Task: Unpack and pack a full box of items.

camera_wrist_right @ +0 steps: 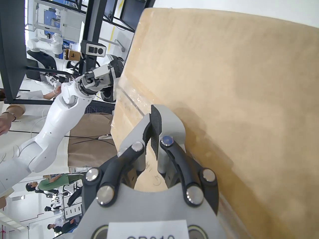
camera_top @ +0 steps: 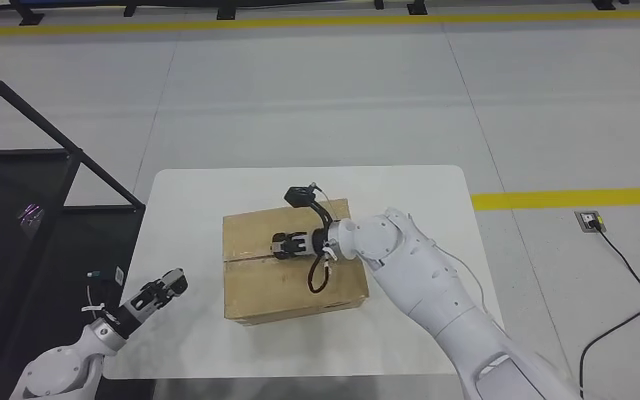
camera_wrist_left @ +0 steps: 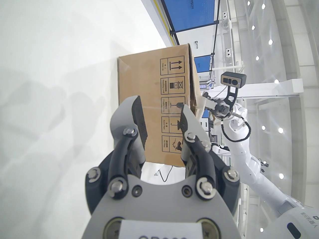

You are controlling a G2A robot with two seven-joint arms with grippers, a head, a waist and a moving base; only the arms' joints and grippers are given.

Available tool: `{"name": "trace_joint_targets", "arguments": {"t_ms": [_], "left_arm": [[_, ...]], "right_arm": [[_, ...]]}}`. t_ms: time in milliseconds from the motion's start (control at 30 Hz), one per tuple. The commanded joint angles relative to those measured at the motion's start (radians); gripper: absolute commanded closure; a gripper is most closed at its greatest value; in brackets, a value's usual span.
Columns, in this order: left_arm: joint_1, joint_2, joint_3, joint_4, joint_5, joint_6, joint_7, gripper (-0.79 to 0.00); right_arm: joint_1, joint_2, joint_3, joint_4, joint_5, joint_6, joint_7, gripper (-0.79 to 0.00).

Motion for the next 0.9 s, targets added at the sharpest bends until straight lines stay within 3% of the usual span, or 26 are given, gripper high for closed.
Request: {"name": "trace_joint_targets", "arguments": {"t_ms": [0, 33, 67, 100, 500, 867], "left_arm": [[0.000, 0.000, 0.003, 0.002, 0.002, 0.000, 0.002, -0.357], [0.000, 0.000, 0.004, 0.002, 0.005, -0.001, 0.002, -0.360], [0.000, 0.000, 0.005, 0.003, 0.007, 0.000, 0.003, -0.363], [0.000, 0.000, 0.006, 0.002, 0.007, 0.000, 0.004, -0.369], [0.019, 0.002, 0.004, -0.014, 0.027, 0.006, 0.023, -0.376], [0.017, 0.000, 0.020, -0.032, 0.034, 0.018, 0.030, -0.369]], "right_arm": [[0.002, -0.001, -0.002, 0.012, 0.001, -0.001, 0.001, 0.000], [0.002, -0.001, -0.002, 0.012, 0.001, -0.001, 0.001, -0.114], [0.002, -0.001, -0.002, 0.012, 0.001, -0.001, 0.001, -0.379], [0.002, -0.001, -0.002, 0.012, 0.001, -0.001, 0.001, -0.785], [-0.027, 0.010, 0.018, -0.037, -0.028, 0.013, -0.056, -0.785], [-0.103, 0.064, 0.117, -0.262, 0.008, 0.167, 0.159, -0.785]]}}
